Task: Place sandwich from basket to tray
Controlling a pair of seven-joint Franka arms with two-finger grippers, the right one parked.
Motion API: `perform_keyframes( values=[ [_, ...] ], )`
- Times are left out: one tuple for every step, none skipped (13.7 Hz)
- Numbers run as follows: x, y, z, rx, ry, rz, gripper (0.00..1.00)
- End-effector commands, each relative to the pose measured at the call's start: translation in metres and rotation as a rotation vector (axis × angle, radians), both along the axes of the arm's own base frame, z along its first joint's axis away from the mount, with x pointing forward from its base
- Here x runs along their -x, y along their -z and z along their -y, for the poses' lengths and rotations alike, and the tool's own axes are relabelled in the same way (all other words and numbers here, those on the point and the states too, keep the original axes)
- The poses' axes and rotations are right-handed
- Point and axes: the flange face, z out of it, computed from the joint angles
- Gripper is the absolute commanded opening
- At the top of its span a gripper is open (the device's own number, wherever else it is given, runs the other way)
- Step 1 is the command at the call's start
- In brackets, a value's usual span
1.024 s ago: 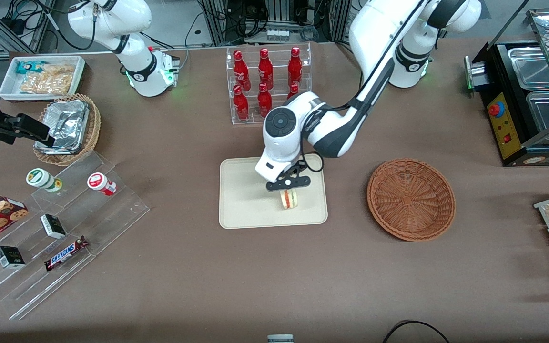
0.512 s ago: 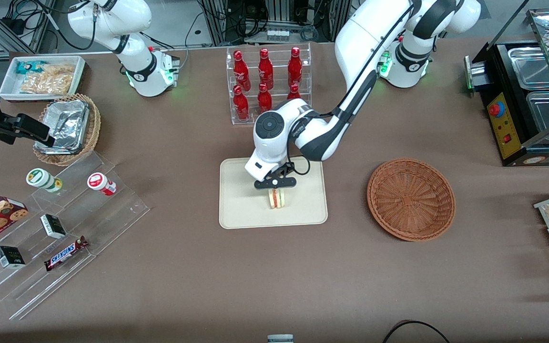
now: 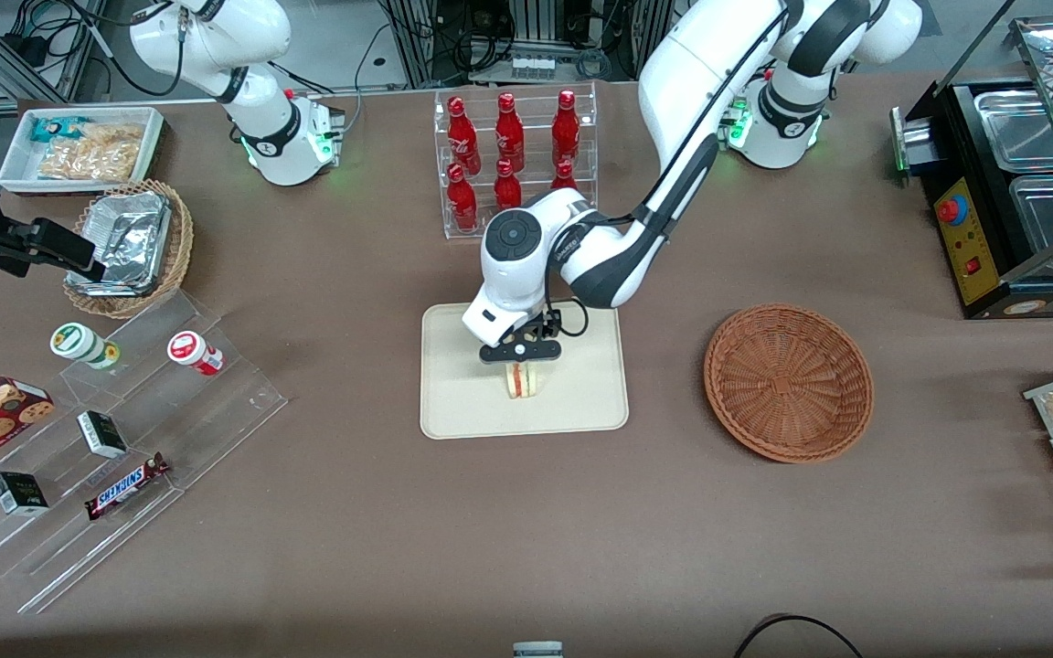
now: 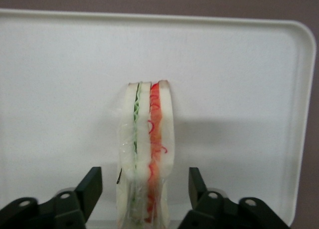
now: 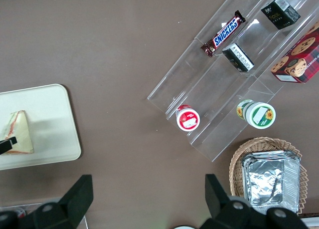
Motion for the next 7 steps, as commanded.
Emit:
perform_keyframes(
  values=[
    [-0.01,-0.048,-0.023,-0.005,-0.045,0.034,1.0],
    [-0.014,-0.071,-0.037,-0.005,-0.063,0.041,1.0],
    [-0.017,-0.095,-0.057,-0.011,-0.088,0.043,1.0],
    [-0.025,-0.12,-0.084,-0.017,-0.131,0.047,1.0],
    [-0.026,-0.143,-0.106,-0.027,-0.175,0.047,1.0],
    [-0.027,-0.165,-0.126,-0.036,-0.223,0.045,1.0],
    [-0.033,-0.189,-0.151,-0.048,-0.275,0.043,1.0]
  ],
)
